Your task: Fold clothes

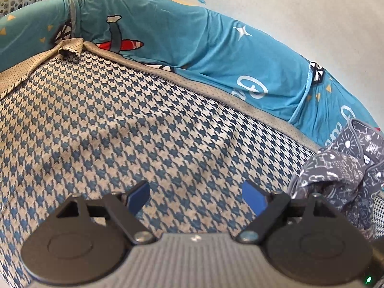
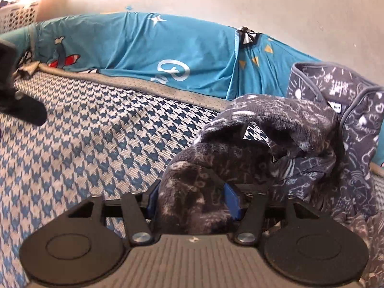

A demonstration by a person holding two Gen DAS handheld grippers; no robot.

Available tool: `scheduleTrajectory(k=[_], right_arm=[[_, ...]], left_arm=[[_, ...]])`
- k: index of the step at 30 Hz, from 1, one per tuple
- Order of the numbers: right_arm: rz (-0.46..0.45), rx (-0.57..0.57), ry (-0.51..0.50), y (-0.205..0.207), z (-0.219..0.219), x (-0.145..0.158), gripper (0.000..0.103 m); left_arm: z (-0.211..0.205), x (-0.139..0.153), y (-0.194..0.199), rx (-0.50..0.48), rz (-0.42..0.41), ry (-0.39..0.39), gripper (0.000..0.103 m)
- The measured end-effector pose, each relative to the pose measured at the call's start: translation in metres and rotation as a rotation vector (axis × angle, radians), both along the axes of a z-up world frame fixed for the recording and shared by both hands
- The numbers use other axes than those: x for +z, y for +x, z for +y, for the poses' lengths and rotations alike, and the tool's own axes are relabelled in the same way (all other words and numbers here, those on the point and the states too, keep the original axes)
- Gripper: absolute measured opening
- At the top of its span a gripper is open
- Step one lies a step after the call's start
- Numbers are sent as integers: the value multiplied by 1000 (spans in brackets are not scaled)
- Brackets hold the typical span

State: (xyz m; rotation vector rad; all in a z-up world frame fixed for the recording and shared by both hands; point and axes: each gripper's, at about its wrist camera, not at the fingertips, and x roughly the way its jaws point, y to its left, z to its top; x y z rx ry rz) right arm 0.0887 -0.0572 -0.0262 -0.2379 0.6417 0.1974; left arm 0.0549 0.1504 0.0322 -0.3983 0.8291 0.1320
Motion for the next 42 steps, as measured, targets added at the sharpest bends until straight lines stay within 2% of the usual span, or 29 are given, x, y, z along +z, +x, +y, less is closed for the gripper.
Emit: scheduleTrajectory(k=[1, 4, 9, 12, 18, 21, 26, 30, 33, 37, 40, 42], right_arm=[[9, -14, 31, 2, -4, 1, 31], [45, -30, 148, 4, -21, 5, 15], [31, 78, 336, -14, -42, 33, 13], [39, 226, 439, -30, -49, 52, 13], [86, 478, 565, -65, -42, 72, 13], [92, 616, 567, -87, -30, 82, 13], [194, 824, 536, -120, -12, 77, 13], [268, 983, 414, -146, 7, 63, 17], [270, 958, 344, -150, 14, 54, 27], [257, 913, 407, -141, 4, 60, 38], [221, 870, 484, -133, -7, 70, 40], [185, 831, 495, -128, -13, 75, 41]], left_arm=[[2, 0, 0, 3, -1, -1, 84], [9, 2, -2, 16, -5, -3, 84], [14, 6, -8, 21, -21, 1, 84], [16, 12, -12, 32, -39, 19, 84], [26, 29, -22, 79, -89, 47, 84], [34, 40, -30, 104, -116, 56, 85], [48, 48, -39, 152, -126, 63, 87], [53, 48, -40, 161, -120, 37, 87], [51, 44, -38, 157, -100, 38, 87], [49, 33, -32, 140, -61, 13, 87], [49, 28, -31, 155, -41, 9, 87], [50, 27, -31, 164, -41, 20, 87]])
